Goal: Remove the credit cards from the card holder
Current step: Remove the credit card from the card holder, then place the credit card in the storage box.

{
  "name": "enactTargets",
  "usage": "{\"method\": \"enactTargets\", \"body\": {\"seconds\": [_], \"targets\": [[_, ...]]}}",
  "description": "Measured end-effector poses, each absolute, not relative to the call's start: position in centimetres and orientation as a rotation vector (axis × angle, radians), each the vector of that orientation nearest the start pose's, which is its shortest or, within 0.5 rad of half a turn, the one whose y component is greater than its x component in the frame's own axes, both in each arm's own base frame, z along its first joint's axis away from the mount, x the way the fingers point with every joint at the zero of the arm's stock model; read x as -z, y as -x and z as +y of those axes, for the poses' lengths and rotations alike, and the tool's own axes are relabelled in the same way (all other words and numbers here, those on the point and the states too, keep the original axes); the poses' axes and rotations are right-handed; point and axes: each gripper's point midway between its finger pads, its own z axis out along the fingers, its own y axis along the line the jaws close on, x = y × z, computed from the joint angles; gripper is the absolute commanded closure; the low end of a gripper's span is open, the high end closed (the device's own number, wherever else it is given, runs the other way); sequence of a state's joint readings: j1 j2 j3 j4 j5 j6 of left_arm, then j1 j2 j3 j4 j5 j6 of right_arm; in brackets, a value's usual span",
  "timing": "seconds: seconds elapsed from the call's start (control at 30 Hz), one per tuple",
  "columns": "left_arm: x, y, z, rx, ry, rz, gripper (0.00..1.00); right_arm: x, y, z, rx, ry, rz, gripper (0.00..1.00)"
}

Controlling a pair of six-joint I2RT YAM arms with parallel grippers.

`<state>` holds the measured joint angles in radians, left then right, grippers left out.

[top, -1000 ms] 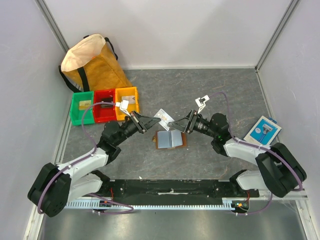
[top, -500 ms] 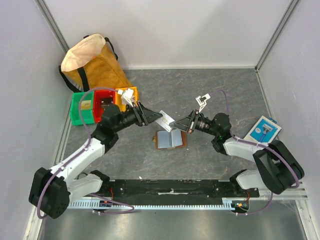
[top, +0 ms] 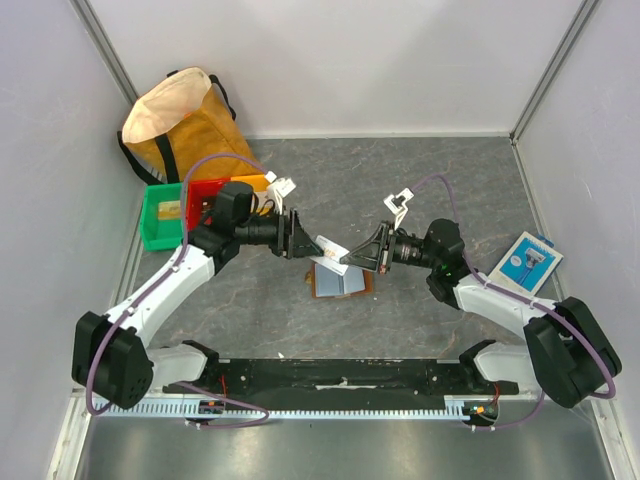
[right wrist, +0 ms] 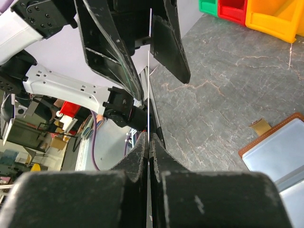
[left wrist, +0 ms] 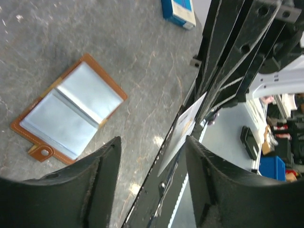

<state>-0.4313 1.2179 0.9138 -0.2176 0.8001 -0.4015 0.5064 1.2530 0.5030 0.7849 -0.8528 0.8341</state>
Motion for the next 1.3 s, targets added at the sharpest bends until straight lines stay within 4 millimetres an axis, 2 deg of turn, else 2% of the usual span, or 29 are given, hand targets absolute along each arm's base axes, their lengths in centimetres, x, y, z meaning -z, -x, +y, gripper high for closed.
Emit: {"method": "enactTargets", "body": {"seconds": [0.1, 0.23, 0.27, 0.3, 0.33, 0.43, 0.5, 0.6, 0.7, 0.87, 1.1, 1.2, 1.3], "targets": [[-21.4, -22.6, -25.9, 1.349, -0.596, 2.147, 0.63, -21.9, -20.7, 29.1, -1.658, 0.513, 1.755, 1.00], [-21.7, -22.1, -26.0, 1.373, -0.650, 2.121, 0.95, -21.9, -20.6, 29.1, -1.665, 0.522, 1.758, 1.00], [-21.7, -22.1, -26.0, 1.374, -0.650, 2.121, 0.98, -21.8, -20.6, 29.1, -1.665, 0.522, 1.761, 1.00], [-21.8, -22.0, -26.0, 1.380, -0.655, 2.117, 0.98, -21.7, -20.6, 29.1, -1.663, 0.518, 1.765, 1.00], [-22.0, -21.9, -26.0, 1.387, -0.661, 2.109, 0.98, -21.6, -20.8, 29.0, -1.658, 0.511, 1.772, 0.94], [-22.4, -21.9, -25.9, 1.372, -0.660, 2.094, 0.98, -21.2, -21.1, 29.0, -1.642, 0.490, 1.790, 0.65], [-22.4, -22.3, -25.7, 1.335, -0.640, 2.093, 0.98, -20.9, -21.4, 28.9, -1.620, 0.475, 1.806, 0.51], [-22.3, -23.7, -24.6, 1.236, -0.564, 2.104, 0.98, -19.8, -22.1, 28.5, -1.541, 0.443, 1.857, 0.30], [-21.4, -26.0, -22.3, 1.095, -0.427, 2.150, 0.98, -19.0, -23.0, 27.7, -1.420, 0.417, 1.906, 0.16], [-18.6, -29.4, -17.0, 0.834, -0.166, 2.274, 0.98, -18.3, -23.7, 26.0, -1.245, 0.384, 1.953, 0.06], [-16.9, -34.8, -9.9, 0.624, 0.107, 2.361, 0.98, -16.9, -23.8, 24.6, -1.094, 0.381, 2.002, 0.02], [-16.9, -37.3, -7.9, 0.561, 0.164, 2.375, 0.98, -16.3, -23.5, 24.6, -1.047, 0.400, 2.017, 0.02], [-17.0, -39.6, -6.9, 0.529, 0.181, 2.384, 0.98, -15.8, -23.4, 24.6, -1.010, 0.416, 2.028, 0.02]]}}
